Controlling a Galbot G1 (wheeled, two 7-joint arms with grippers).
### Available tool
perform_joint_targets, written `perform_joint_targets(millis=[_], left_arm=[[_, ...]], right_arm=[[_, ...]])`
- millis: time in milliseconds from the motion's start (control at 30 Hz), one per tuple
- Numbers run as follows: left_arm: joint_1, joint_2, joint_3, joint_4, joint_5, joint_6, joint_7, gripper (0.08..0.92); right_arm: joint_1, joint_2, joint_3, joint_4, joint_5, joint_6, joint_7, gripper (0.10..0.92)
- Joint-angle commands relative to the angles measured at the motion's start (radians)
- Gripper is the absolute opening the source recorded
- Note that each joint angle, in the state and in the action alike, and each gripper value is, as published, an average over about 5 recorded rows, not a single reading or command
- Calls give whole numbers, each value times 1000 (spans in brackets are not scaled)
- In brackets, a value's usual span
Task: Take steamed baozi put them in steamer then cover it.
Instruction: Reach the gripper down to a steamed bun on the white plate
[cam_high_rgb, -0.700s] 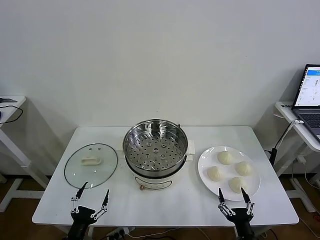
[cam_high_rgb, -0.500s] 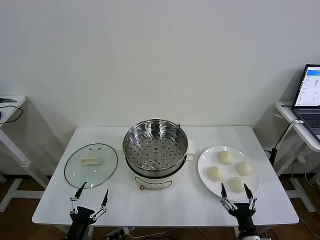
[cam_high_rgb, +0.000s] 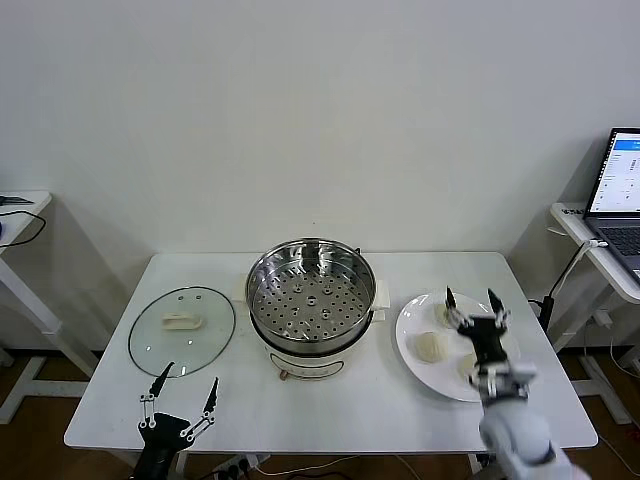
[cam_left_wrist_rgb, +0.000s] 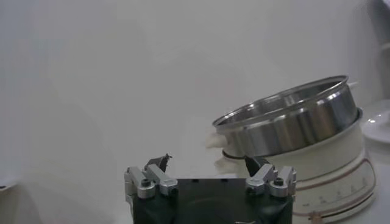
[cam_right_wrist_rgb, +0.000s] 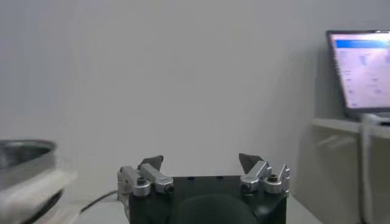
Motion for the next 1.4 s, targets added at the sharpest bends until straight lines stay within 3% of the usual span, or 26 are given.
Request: perform_joint_targets(millis=[33,233,433,567,800,967,1400], left_arm=[[4,-2,-1,-7,5,-5,1,823],[17,-9,-4,-16,6,-12,0,823],[27,-16,-11,-33,-1,-8,0,823],[40,-21,-20,-43,0,-9,-1,823],[49,-39,-29,-47,3,-13,-3,823],[57,-48,-32,-50,7,-19,-3,823],[61,-64,-36,-34,9,-29,-7,823]], right_arm=[[372,-147,-166,-252,157,-83,-190,823],[546,-272,-354,-417,70,-174,-657,823],[765,-317,-533,-546,-246,-172,-1160,823],[926,-272,-651,-638,-485,-115,-1353,823],[1051,-149,-766,-738,-798,-25,-1474,823],[1067,-78,-800,-802,-908,11,-1471,823],[1040,19,-812,-896,-1005,39,-1409,823]])
